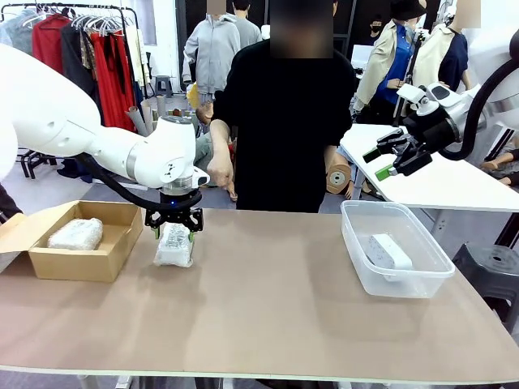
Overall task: Separate and place wrapped and unwrapped clocks.
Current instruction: Pick up the Digital clock indicated by the person, then if the picked Digital clock is wrapped, place it in the Package Box ; if not, place it in the Organizing box.
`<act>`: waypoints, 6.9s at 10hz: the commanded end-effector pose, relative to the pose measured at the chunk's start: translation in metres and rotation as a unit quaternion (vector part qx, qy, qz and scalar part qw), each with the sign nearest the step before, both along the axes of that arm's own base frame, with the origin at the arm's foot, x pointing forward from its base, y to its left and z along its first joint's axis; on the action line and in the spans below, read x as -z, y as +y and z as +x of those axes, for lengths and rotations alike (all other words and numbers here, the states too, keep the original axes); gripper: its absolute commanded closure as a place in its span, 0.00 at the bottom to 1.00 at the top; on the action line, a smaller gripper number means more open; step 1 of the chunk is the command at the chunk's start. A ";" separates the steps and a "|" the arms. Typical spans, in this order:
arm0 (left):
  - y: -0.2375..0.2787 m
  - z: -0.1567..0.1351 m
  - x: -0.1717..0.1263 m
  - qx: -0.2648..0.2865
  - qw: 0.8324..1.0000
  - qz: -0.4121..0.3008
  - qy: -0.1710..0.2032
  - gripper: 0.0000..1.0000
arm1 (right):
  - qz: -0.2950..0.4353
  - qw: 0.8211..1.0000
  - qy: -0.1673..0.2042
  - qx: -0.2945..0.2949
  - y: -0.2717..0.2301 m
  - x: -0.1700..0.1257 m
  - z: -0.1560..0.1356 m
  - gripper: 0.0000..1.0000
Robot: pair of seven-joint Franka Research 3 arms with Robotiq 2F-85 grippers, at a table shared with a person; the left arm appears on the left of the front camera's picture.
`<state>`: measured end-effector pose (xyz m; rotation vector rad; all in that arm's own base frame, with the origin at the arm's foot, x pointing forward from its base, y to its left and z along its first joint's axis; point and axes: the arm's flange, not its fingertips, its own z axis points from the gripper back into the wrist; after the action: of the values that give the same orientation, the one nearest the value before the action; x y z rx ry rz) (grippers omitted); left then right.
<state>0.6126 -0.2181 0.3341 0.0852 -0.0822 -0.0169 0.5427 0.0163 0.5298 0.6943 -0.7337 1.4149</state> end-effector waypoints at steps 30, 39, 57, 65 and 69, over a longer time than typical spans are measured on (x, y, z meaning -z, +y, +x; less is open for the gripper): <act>-0.072 0.012 -0.302 0.053 0.993 -0.060 -0.086 1.00 | -0.001 1.000 -0.003 0.000 0.000 -0.003 -0.001 0.00; -0.072 0.012 -0.302 0.053 0.993 -0.060 -0.086 1.00 | -0.001 1.000 -0.003 0.000 0.000 -0.003 -0.001 0.00; -0.014 -0.072 -0.316 0.111 0.988 -0.102 -0.020 1.00 | -0.001 1.000 -0.003 0.000 0.000 -0.003 -0.001 0.00; 0.044 -0.079 -0.256 0.141 0.987 -0.044 -0.065 1.00 | -0.001 1.000 -0.003 0.000 0.000 -0.003 -0.001 0.00; 0.041 -0.073 -0.251 0.133 0.988 -0.041 -0.074 1.00 | -0.001 1.000 -0.003 0.000 0.000 -0.003 -0.001 0.00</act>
<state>0.5471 -0.1767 0.5802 -0.0081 -0.2078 -0.2792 0.5428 0.0161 0.5296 0.6945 -0.7335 1.4144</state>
